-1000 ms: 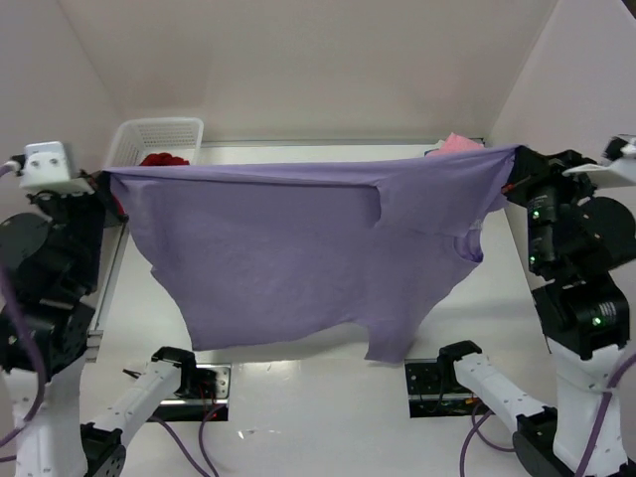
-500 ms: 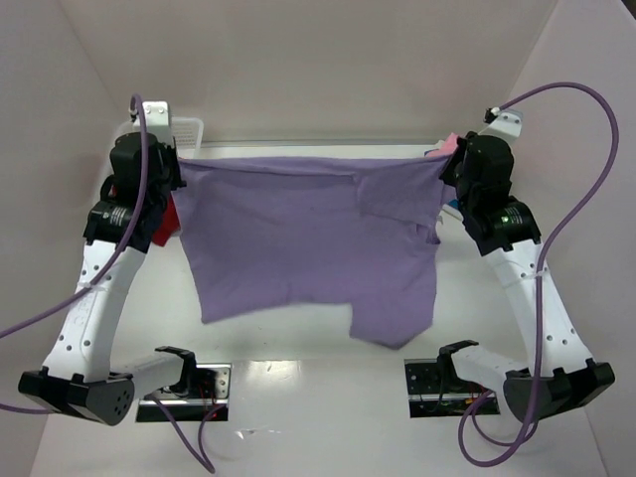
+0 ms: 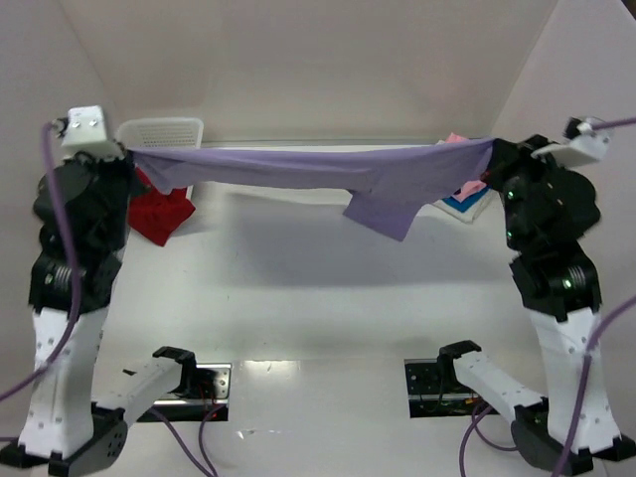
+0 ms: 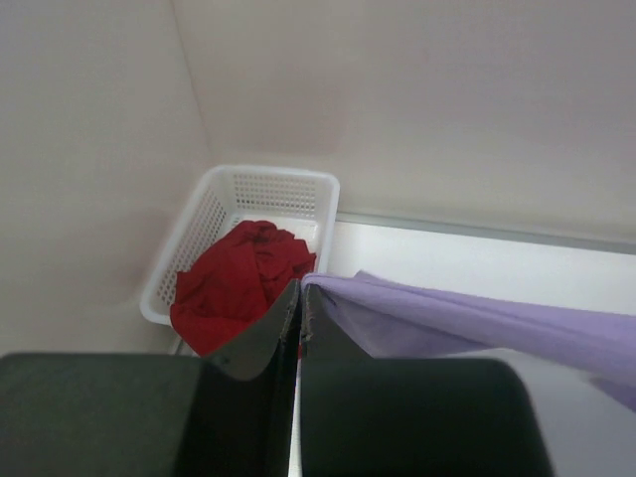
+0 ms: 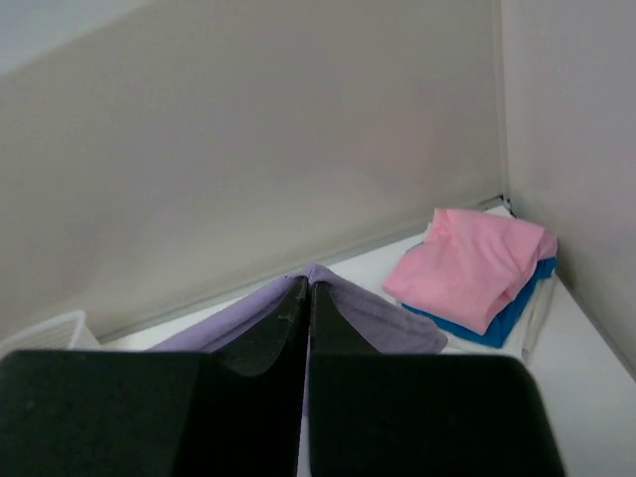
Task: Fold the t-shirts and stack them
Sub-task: Flatten out the tshirt
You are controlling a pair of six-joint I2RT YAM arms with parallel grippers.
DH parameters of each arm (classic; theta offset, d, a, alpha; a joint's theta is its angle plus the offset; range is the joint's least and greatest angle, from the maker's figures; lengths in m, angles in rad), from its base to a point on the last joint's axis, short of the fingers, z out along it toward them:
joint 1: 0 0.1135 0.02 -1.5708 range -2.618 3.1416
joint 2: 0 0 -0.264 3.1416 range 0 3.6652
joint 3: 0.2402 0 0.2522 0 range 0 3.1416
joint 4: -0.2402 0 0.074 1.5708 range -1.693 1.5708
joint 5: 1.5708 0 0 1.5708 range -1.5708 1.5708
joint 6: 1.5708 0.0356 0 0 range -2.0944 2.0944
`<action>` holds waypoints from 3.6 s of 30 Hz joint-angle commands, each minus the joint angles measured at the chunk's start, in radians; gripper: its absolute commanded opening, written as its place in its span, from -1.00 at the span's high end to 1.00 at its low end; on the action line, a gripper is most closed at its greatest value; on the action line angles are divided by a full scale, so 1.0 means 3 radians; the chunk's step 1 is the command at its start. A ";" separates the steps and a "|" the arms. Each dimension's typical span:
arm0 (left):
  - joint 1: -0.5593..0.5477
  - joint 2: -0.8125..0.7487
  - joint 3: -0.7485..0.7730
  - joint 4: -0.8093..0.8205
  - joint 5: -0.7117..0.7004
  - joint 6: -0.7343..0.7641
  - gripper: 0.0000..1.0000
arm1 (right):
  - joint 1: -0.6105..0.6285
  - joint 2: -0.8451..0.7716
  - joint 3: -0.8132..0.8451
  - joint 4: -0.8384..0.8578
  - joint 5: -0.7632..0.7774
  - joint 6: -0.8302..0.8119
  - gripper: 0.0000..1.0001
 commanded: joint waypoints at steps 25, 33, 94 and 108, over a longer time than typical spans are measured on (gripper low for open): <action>0.0017 -0.0226 -0.0421 0.0015 0.0059 -0.0135 1.00 | -0.0027 -0.0118 -0.0583 0.0076 -0.0011 0.0045 1.00; 0.0017 0.0322 -0.0820 0.0393 0.0059 -0.0099 1.00 | -0.0094 0.0460 -0.0993 0.0480 -0.0047 0.0147 1.00; 0.0580 0.4290 0.1506 0.1616 0.0560 0.0336 1.00 | -0.0697 0.4040 0.0889 0.1544 -0.0793 0.0055 0.98; 0.0580 0.4392 0.1577 0.1519 0.0846 0.0397 1.00 | -0.0666 0.4056 0.0879 0.1365 -0.1171 0.0096 -0.19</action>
